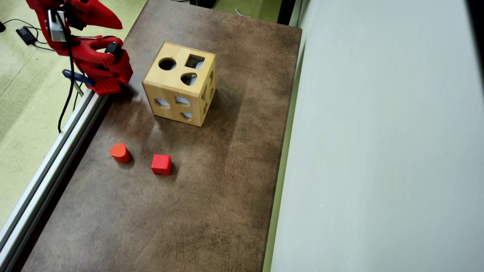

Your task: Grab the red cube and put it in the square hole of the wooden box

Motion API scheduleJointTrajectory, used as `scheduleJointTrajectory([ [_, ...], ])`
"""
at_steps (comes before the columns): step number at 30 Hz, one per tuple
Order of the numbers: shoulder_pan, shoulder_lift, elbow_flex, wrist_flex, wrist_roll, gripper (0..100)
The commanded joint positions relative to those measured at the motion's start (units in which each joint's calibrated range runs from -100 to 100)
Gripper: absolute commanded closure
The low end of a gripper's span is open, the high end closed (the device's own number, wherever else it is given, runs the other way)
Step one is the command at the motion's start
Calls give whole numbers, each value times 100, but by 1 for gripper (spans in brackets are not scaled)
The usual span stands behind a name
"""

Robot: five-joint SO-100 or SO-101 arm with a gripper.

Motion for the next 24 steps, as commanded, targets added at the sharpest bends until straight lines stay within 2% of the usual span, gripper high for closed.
scheduleJointTrajectory([
  [1,29,1841,-1453,-63,49,98],
  [5,564,3200,-2401,-55,54,98],
  [11,2555,4839,-2642,-88,117,97],
  [13,3060,5467,-2651,-281,361,97],
  [17,3632,6487,-2642,-1093,1192,97],
  [21,3855,7149,-2571,-1728,1924,97],
  [24,3855,7667,-2562,-1929,2222,97],
])
